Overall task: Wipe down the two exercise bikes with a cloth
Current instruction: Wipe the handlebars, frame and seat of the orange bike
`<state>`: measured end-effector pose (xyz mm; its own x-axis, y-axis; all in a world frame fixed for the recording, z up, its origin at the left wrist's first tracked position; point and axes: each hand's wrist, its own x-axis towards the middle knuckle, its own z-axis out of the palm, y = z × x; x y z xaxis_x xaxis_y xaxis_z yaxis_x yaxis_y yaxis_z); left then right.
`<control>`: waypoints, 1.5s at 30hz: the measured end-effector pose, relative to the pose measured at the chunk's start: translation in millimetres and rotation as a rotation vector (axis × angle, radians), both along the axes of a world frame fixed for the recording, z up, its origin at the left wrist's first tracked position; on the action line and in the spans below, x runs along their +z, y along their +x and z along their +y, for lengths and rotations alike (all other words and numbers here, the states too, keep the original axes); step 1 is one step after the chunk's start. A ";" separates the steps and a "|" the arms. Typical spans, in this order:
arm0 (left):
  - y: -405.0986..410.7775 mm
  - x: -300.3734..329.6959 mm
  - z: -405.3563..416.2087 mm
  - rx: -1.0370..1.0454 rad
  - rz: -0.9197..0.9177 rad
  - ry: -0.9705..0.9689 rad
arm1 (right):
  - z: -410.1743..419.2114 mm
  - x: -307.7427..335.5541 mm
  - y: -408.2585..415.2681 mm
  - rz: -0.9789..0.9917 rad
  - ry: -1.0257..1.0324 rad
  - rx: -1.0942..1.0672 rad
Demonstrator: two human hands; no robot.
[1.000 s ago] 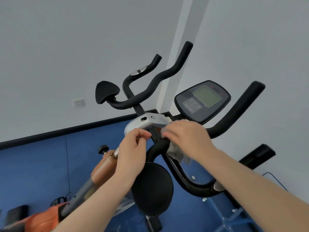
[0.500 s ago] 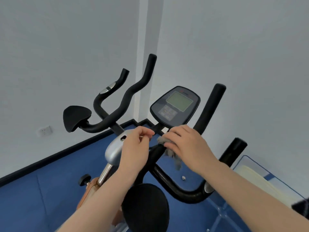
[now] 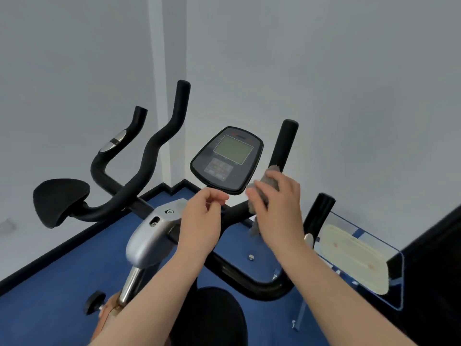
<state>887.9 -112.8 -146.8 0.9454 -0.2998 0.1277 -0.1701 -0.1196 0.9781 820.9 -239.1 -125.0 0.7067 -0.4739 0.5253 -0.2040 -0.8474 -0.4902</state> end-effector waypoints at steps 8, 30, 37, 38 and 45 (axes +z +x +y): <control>1.0 6.8 -14.9 -0.014 -0.015 0.031 | -22.4 11.6 -0.8 -0.143 0.063 0.061; -20.4 12.6 -59.9 0.039 -0.158 0.676 | -89.4 90.9 25.9 -0.491 0.062 0.237; -20.2 12.8 -61.0 0.029 -0.168 0.736 | -57.3 41.9 29.4 -0.475 0.746 0.091; -20.0 12.5 -60.2 0.025 -0.170 0.731 | -61.2 50.1 32.0 -0.585 0.799 0.045; -20.0 9.0 -59.9 0.011 -0.232 0.730 | -43.9 36.0 34.4 -0.596 0.738 -0.005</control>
<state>867.9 -172.7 -137.8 0.9220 -0.3748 0.0971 -0.3567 -0.7245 0.5898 855.3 -283.0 -89.0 0.4153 -0.8329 0.3658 0.2500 -0.2822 -0.9262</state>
